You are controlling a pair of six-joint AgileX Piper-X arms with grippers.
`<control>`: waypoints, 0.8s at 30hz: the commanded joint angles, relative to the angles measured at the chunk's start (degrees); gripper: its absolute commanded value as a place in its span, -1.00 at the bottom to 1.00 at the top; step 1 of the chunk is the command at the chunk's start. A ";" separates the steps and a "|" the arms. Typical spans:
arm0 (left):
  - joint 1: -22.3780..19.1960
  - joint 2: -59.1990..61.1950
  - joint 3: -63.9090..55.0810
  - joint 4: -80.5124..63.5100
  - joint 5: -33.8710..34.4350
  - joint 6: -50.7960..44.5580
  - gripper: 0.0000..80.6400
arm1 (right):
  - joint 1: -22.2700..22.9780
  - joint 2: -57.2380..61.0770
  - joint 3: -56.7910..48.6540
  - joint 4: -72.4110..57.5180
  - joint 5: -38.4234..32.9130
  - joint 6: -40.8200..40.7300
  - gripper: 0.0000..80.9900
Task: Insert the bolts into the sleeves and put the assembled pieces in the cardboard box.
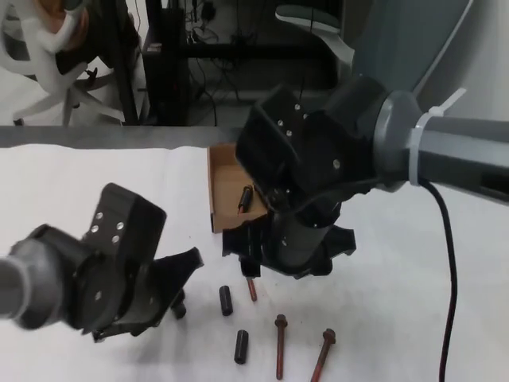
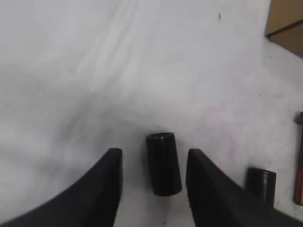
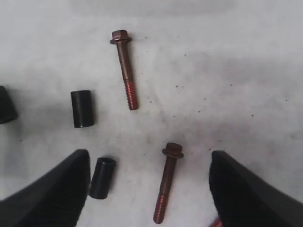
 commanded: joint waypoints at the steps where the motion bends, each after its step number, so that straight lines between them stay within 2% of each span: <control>1: -0.25 2.09 -2.48 -0.68 1.23 -0.61 0.02 | -0.08 0.67 -0.07 -0.20 0.47 0.36 0.56; 3: -0.25 3.12 -3.47 -0.57 1.24 -0.26 0.02 | -0.08 1.62 -0.07 -0.20 -0.08 0.36 0.48; 17: -0.25 8.99 -4.00 4.82 -0.13 -0.92 0.00 | -1.91 1.92 -0.07 -0.26 -2.72 -4.85 0.48; 18: -0.25 8.98 -4.00 4.49 -0.13 -1.58 -0.11 | -2.07 1.92 -0.07 -0.26 -2.72 -5.21 0.48; 19: -0.13 8.98 -4.00 4.08 -0.26 -1.65 -0.33 | -2.18 1.92 -0.07 -0.07 -2.99 -5.39 0.48; 21: -0.13 8.98 -4.00 3.75 -0.27 -1.64 -0.95 | -2.15 1.92 -0.07 0.40 -2.99 -6.16 0.48; 24: -0.13 8.98 -4.00 3.76 -0.27 0.50 -0.95 | -2.15 1.92 -0.07 0.98 -2.99 -6.01 0.48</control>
